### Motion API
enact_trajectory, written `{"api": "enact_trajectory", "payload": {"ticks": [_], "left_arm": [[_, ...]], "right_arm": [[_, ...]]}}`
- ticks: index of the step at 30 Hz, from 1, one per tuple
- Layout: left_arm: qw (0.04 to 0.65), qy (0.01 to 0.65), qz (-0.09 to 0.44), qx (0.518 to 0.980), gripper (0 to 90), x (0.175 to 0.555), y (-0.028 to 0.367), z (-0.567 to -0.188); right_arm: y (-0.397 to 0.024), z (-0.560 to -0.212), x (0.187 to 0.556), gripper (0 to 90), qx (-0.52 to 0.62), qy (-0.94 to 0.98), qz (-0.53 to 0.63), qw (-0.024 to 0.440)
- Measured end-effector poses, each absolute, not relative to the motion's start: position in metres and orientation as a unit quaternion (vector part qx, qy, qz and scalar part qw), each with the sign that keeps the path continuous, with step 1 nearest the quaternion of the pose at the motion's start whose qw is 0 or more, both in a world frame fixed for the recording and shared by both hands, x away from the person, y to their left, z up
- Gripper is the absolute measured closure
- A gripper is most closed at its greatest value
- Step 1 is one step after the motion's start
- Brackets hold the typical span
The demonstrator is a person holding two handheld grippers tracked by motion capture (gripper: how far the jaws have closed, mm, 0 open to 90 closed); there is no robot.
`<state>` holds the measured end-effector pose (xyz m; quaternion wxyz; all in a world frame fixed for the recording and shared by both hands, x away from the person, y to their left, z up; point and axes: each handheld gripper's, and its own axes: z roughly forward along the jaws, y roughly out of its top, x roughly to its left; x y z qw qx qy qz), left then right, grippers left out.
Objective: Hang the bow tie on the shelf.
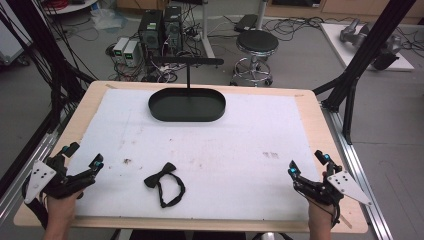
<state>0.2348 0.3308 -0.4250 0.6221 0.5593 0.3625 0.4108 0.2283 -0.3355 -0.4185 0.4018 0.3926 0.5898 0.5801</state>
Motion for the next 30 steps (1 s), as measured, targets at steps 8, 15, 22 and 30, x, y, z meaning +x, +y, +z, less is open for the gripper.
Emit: {"api": "enact_trajectory", "payload": {"ticks": [8,15,22,30], "left_arm": [[0.619,0.369,0.414,0.557,14.4,0.233,0.333,-0.424],[0.595,0.369,0.388,0.6,22.1,0.236,0.323,-0.416],[0.585,0.326,0.325,0.668,22.1,0.238,0.287,-0.397],[0.5,0.326,0.26,0.759,25.9,0.245,0.238,-0.401]], "right_arm": [[-0.332,-0.42,0.232,10.6,0.392,0.598,0.578,0.393],[-0.335,-0.42,0.231,10.6,0.396,0.597,0.576,0.394],[-0.336,-0.422,0.23,10.6,0.401,0.595,0.573,0.395],[-0.336,-0.423,0.229,10.6,0.401,0.6,0.571,0.391]]}}
